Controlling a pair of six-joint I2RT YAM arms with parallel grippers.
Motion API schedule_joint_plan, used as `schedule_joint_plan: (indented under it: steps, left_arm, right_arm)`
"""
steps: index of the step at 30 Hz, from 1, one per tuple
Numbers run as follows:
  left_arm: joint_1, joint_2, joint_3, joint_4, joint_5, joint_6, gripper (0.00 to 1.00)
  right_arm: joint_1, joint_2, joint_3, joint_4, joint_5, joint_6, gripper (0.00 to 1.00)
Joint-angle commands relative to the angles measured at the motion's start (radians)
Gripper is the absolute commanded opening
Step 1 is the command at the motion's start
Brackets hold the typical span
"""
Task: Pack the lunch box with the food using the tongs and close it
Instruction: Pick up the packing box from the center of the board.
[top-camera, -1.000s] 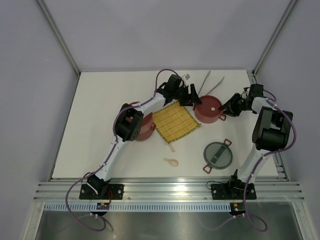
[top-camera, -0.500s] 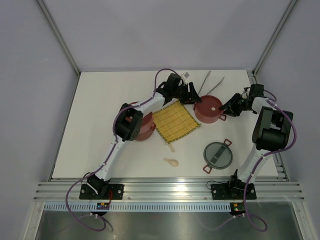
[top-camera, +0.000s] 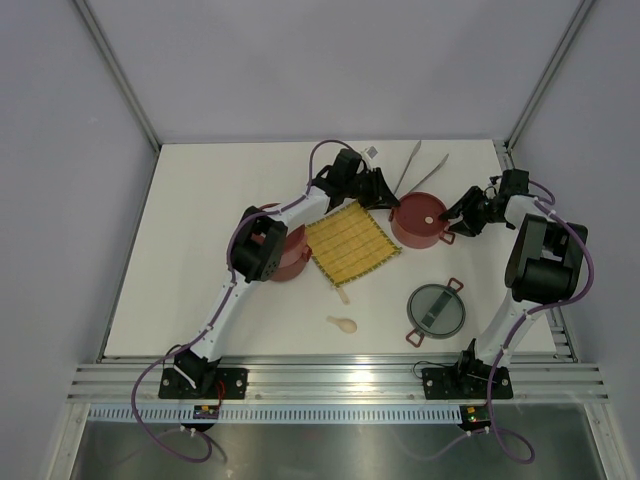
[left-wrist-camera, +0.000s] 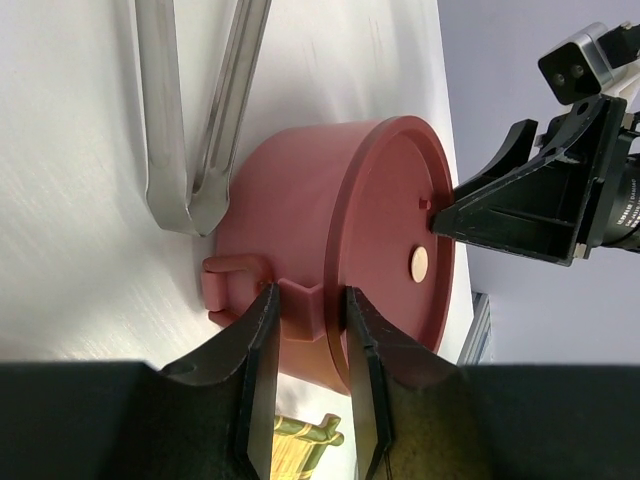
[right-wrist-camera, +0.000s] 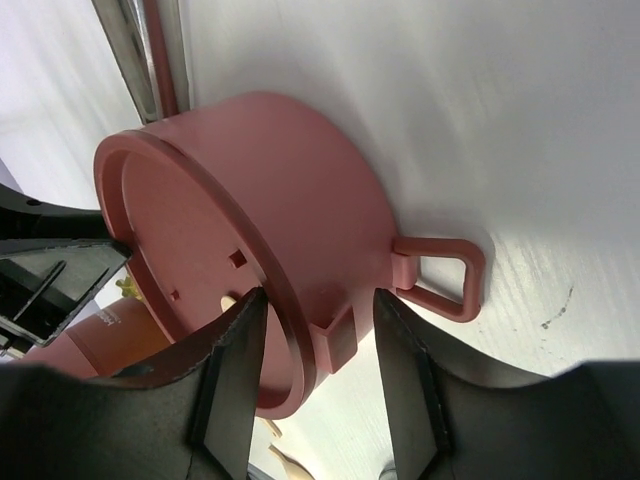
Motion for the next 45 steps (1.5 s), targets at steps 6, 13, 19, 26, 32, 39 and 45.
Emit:
schedule_joint_plan:
  steps: [6,13,19,26,32,39,45]
  left_arm:
    - [-0.003,-0.033,-0.019,0.087,0.046,0.001,0.23]
    - [-0.003,-0.03,-0.035,0.089,0.049,-0.018,0.23]
    - [-0.003,-0.052,-0.044,0.091,0.054,-0.002,0.2]
    - [-0.005,-0.119,-0.104,0.14,0.057,-0.018,0.16]
    - [-0.005,-0.188,-0.151,0.149,0.066,-0.018,0.14]
    - [-0.008,-0.303,-0.219,0.123,0.083,0.008,0.09]
    - [-0.003,-0.438,-0.268,0.01,0.084,0.08,0.07]
  right_arm:
    - [0.004,-0.053,0.001,-0.022,0.029,-0.016,0.53]
    - [0.004,-0.053,0.013,-0.025,0.009,-0.021,0.37]
    - [0.004,-0.067,0.004,-0.02,0.004,-0.011,0.13]
    - [0.004,-0.115,-0.011,0.004,-0.004,0.022,0.0]
    - [0.007,-0.167,-0.011,-0.008,-0.004,0.029,0.0]
    - [0.033,-0.227,0.015,-0.066,0.024,0.01,0.0]
    - [0.075,-0.334,0.009,-0.088,0.026,0.032,0.0]
